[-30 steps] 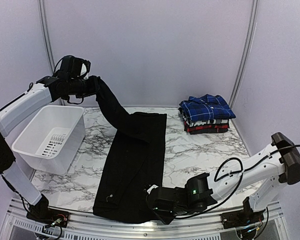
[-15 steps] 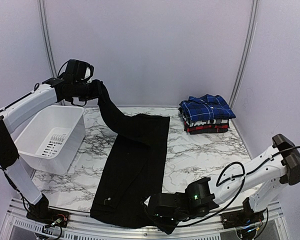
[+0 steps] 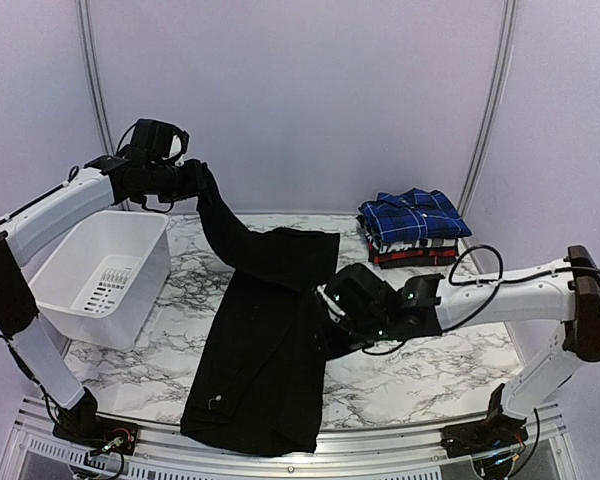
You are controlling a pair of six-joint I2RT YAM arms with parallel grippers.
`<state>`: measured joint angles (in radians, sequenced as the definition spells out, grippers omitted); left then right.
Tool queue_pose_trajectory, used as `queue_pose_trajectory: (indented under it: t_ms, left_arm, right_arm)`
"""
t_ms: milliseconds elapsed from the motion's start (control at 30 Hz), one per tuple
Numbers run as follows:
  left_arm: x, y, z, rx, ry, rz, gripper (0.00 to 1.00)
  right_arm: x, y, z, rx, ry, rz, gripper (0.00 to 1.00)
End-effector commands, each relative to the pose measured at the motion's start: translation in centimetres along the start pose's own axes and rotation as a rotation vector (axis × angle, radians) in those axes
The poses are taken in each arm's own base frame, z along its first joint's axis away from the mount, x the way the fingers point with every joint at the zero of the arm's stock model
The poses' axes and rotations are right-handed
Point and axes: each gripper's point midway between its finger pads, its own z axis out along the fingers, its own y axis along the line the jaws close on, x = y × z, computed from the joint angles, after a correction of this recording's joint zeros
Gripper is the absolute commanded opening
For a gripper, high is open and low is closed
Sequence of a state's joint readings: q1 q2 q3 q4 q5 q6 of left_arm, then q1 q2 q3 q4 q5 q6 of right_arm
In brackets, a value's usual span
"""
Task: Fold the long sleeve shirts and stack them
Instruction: Fold the 1/3-folded shirt at the center of the board.
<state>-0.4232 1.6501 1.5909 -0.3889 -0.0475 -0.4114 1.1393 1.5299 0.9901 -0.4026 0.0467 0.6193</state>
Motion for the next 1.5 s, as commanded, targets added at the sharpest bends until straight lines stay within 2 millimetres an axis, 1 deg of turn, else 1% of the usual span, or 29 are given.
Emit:
queue_pose_trajectory:
  t_ms: [0,33,100,167,233,400,567,600,767,800,900,1067,1200,1233,1267,1333,1400,1467]
  left_arm:
    - [-1.2,-0.8,-1.1,0.042,-0.027,0.0,0.03]
    - [-1.2,-0.8,-1.1,0.045,-0.025,-0.003,0.03]
    - [-1.0,-0.9,-1.1,0.052,-0.02,-0.005,0.03]
    - [-0.9,-0.8,-1.1,0.051,-0.018,-0.008,0.03]
    - [-0.5,-0.7,-0.9,0.047,-0.008,-0.008,0.03]
    - [0.6,-0.9,-0.3,0.072,0.026,-0.014,0.03]
    - [0.9,-1.4,0.2,0.099,0.042,-0.018,0.03]
    - [0.9,-1.5,0.3,0.103,0.043,-0.018,0.03]
    - [0.7,-2.2,1.1,0.139,0.039,-0.019,0.03]
    - [0.6,-2.4,1.4,0.148,0.036,-0.015,0.03]
    - [0.2,-2.7,2.4,0.157,0.02,-0.002,0.03]
    - [-0.6,-3.0,4.0,0.158,0.01,0.007,0.03]
    - [-1.4,-3.2,5.3,0.164,0.006,-0.018,0.03]
    - [-1.7,-3.3,5.4,0.168,0.004,-0.024,0.03]
    - [-2.0,-3.4,5.5,0.168,-0.004,-0.03,0.03]
    - [-2.3,-3.5,5.6,0.17,-0.007,-0.039,0.03]
    - [-2.5,-3.7,5.6,0.177,-0.009,-0.042,0.03]
    - [-2.7,-3.8,5.5,0.182,-0.014,-0.042,0.03]
  right_arm:
    - [-8.2,-4.1,1.5,0.018,-0.19,0.119,0.3]
    - [-9.6,-5.3,2.2,0.016,-0.211,0.151,0.28]
    - [-12.2,-6.8,3.3,-0.008,-0.249,0.199,0.26]
    - [-14.1,-7.9,4.4,-0.023,-0.267,0.224,0.24]
    - [-15.4,-8.9,5.5,-0.015,-0.272,0.242,0.24]
    - [-16.9,-12.1,8.6,-0.007,-0.251,0.306,0.23]
    - [-18.2,-16.4,10.9,0.045,-0.227,0.354,0.23]
    - [-18.4,-16.9,11.4,0.05,-0.218,0.356,0.23]
    - [-19.8,-20.3,13.5,0.087,-0.188,0.371,0.22]
    - [-20.6,-20.7,13.7,0.09,-0.195,0.37,0.22]
    - [-21.8,-22.5,14.7,0.101,-0.19,0.382,0.22]
    - [-24.1,-24.9,15.9,0.113,-0.19,0.384,0.22]
    - [-26.0,-26.7,16.3,0.126,-0.195,0.362,0.23]
    - [-26.5,-26.9,16.0,0.126,-0.196,0.355,0.24]
    - [-27.5,-26.9,15.1,0.128,-0.215,0.341,0.25]
    - [-28.4,-26.7,13.5,0.148,-0.226,0.306,0.29]
    - [-28.8,-25.9,11.6,0.148,-0.236,0.282,0.34]
    - [-28.6,-24.3,9.5,0.146,-0.248,0.251,0.41]
